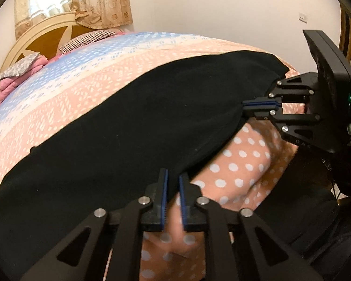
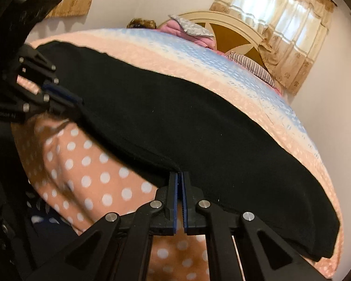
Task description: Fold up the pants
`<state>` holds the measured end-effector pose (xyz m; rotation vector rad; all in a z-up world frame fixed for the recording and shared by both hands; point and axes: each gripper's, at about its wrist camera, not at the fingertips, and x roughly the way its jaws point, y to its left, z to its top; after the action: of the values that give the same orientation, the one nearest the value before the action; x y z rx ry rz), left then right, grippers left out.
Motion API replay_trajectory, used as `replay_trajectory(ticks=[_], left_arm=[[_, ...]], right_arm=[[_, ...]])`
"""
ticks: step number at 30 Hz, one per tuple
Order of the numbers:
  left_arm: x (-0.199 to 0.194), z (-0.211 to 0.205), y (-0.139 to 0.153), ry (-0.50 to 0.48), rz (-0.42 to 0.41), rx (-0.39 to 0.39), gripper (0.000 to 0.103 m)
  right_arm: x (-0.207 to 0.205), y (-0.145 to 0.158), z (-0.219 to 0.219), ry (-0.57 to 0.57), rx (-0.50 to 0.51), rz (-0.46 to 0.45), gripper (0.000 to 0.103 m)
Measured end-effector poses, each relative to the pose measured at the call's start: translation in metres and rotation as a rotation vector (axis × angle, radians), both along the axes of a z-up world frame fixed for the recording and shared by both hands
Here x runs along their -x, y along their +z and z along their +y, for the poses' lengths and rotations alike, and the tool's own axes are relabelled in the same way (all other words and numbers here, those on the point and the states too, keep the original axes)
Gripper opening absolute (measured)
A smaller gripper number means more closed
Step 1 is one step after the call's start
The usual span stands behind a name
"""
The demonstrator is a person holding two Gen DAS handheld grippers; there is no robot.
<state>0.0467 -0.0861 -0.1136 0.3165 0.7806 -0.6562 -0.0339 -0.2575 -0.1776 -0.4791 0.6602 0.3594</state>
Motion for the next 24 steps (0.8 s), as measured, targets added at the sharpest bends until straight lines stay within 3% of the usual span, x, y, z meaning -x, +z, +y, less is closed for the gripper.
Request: replay_trajectory(ticks=[2, 4, 9, 11, 14, 17, 20, 24], left_arm=[[0.001, 0.000, 0.002, -0.006, 0.003, 0.001, 0.016], [0.004, 0.000, 0.003, -0.018, -0.001, -0.010, 0.019], [0.018, 0.011, 0.009, -0.049, -0.005, 0.003, 0.032], [0.020, 0.018, 0.012, -0.037, 0.000, 0.013, 0.033], [0.014, 0.031, 0.021, 0.002, -0.009, 0.051, 0.035], [0.004, 0.035, 0.024, 0.061, -0.049, 0.050, 0.049], [-0.017, 0.038, 0.020, 0.115, -0.026, 0.102, 0.049], [-0.031, 0.033, 0.006, 0.140, 0.022, 0.125, 0.049]], right_arm=[[-0.002, 0.004, -0.004, 0.002, -0.022, 0.026, 0.010], [-0.002, 0.007, -0.012, -0.016, -0.020, 0.045, 0.032], [0.006, 0.023, -0.055, -0.069, -0.099, 0.074, 0.033], [0.009, 0.033, -0.088, -0.129, -0.152, 0.063, 0.033], [0.000, 0.053, -0.155, -0.273, -0.283, 0.046, 0.033], [-0.019, 0.069, -0.237, -0.472, -0.464, 0.033, 0.033], [-0.042, 0.069, -0.310, -0.671, -0.624, 0.076, 0.033], [-0.076, 0.052, -0.349, -0.750, -0.713, 0.187, 0.033]])
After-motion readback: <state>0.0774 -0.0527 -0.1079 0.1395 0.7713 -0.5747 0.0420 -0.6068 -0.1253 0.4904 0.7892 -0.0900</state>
